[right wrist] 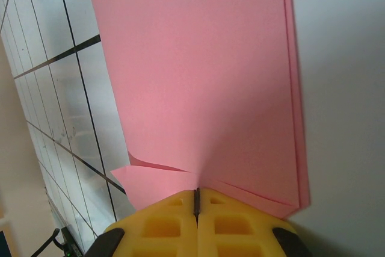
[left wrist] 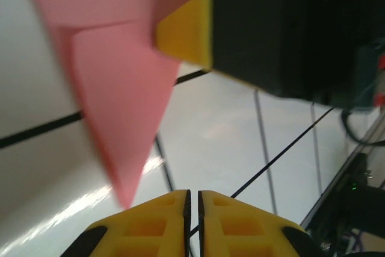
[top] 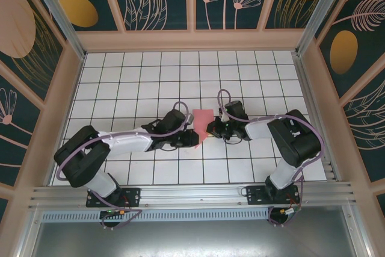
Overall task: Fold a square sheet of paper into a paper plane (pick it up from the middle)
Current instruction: Third fold the triangle at the center of the table.
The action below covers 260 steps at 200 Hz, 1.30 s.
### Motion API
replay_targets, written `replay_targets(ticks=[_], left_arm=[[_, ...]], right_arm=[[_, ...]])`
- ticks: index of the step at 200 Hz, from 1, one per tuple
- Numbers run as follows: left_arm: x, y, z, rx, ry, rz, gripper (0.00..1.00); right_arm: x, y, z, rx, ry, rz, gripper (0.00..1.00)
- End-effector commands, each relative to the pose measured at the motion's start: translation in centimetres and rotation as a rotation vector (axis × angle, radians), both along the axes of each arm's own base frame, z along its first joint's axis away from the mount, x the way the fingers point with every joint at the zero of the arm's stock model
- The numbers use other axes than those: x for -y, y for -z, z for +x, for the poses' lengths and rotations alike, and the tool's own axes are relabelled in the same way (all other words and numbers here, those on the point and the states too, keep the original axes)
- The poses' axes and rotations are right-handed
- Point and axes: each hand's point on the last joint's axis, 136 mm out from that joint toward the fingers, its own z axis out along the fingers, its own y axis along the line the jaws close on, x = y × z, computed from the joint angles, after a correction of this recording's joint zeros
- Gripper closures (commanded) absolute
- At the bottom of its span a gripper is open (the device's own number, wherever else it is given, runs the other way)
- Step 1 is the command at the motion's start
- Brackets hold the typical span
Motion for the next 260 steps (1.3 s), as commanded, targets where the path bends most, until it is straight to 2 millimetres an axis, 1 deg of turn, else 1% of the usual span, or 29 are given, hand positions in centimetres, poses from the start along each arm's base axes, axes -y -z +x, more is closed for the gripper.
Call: replay_targets(ticks=[1,13,18,21,33,55,61,64,81,94,122,138,161,178,180,184,204,213,241,260], left_arm=[[1.6,0.9,0.0,-0.051,0.029,-0.040,0.86],[1.3,2.4,-0.5,-0.086,0.038,-0.017,0.85],[1.3,2.6,-0.7,-0.096,0.043,-0.011,0.85],[1.0,3.7,-1.0,-0.119,0.043,0.015,0.86],[0.0,5.3,-1.6,-0.149,0.034,0.071,0.87],[-2.1,6.5,-2.6,-0.167,0.015,0.138,0.87],[-2.8,7.1,-3.0,-0.179,0.009,0.164,0.87],[-2.8,6.4,-2.9,-0.163,0.007,0.153,0.87],[-3.8,5.9,-3.3,-0.150,-0.007,0.165,0.87],[-4.0,4.8,-3.2,-0.123,-0.015,0.154,0.87],[-4.5,1.8,-1.5,-0.021,-0.086,0.138,0.87],[-5.1,0.4,-0.5,0.032,-0.144,0.134,0.86],[-6.3,-0.7,0.5,0.087,-0.235,0.137,0.85],[-7.0,-1.4,1.1,0.116,-0.287,0.130,0.85],[-7.0,-1.5,1.1,0.119,-0.288,0.128,0.85],[-7.0,-1.6,1.1,0.123,-0.293,0.124,0.85],[-7.4,-2.4,1.3,0.146,-0.314,0.105,0.85],[-7.6,-3.1,1.4,0.163,-0.326,0.089,0.85],[-8.6,-4.8,1.2,0.219,-0.360,0.030,0.82],[-9.2,-6.4,1.0,0.257,-0.379,-0.014,0.81]], right_arm=[[2.2,3.0,-0.3,-0.051,0.057,-0.133,1.00],[2.3,3.1,-0.4,-0.054,0.055,-0.138,1.00],[2.3,3.1,-0.4,-0.053,0.056,-0.140,1.00],[2.3,3.0,-0.3,-0.049,0.057,-0.140,1.00],[2.3,3.0,-0.4,-0.050,0.056,-0.140,1.00],[2.3,2.6,-0.3,-0.042,0.055,-0.134,1.00],[2.2,2.5,-0.3,-0.040,0.055,-0.131,1.00],[2.2,2.4,-0.2,-0.038,0.054,-0.129,1.00],[1.8,1.8,-0.1,-0.021,0.046,-0.105,1.00],[1.5,1.3,-0.1,-0.011,0.035,-0.088,1.00],[0.9,0.6,-0.2,0.000,0.021,-0.080,1.00],[0.9,0.7,-0.4,-0.001,0.033,-0.095,1.00],[1.1,1.2,-0.4,-0.016,0.060,-0.101,1.00],[1.1,1.0,-0.4,-0.007,0.072,-0.083,1.00],[0.7,0.9,-0.7,-0.005,0.059,-0.082,1.00],[0.6,0.8,-0.8,0.001,0.056,-0.079,1.00],[0.1,-0.6,-0.6,0.039,0.049,-0.050,1.00],[-0.1,-1.2,-0.5,0.058,0.044,-0.050,1.00],[0.1,-2.4,-0.1,0.111,0.047,-0.056,1.00],[0.2,-2.4,-0.1,0.121,0.045,-0.063,1.00]])
